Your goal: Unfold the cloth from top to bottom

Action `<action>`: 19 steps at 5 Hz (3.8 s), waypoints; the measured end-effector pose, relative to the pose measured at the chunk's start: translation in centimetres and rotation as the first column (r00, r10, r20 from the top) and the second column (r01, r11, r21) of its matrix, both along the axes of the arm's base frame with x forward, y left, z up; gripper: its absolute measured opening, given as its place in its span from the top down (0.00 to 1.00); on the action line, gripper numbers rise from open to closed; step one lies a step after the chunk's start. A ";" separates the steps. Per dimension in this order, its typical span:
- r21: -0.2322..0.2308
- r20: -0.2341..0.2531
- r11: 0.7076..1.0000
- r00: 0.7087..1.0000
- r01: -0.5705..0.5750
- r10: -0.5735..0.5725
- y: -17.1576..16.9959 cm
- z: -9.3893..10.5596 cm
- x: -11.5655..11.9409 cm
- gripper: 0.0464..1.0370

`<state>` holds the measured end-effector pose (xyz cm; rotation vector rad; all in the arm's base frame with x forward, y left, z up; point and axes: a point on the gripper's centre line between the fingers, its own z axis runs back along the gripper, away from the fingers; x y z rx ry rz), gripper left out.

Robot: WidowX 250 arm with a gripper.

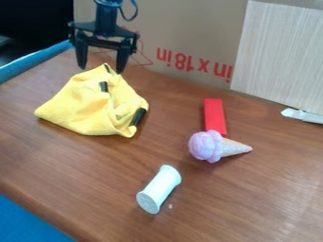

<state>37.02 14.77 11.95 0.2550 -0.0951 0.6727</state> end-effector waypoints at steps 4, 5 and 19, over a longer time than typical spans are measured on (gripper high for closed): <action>0.041 0.003 0.999 1.000 -0.030 0.030 0.8 -1.8 0.8 0.04; 0.042 0.008 0.998 0.999 -0.041 0.040 1.3 -2.4 0.5 0.04; -0.011 0.103 0.925 0.921 0.379 -0.376 -2.0 -2.6 -17.3 1.00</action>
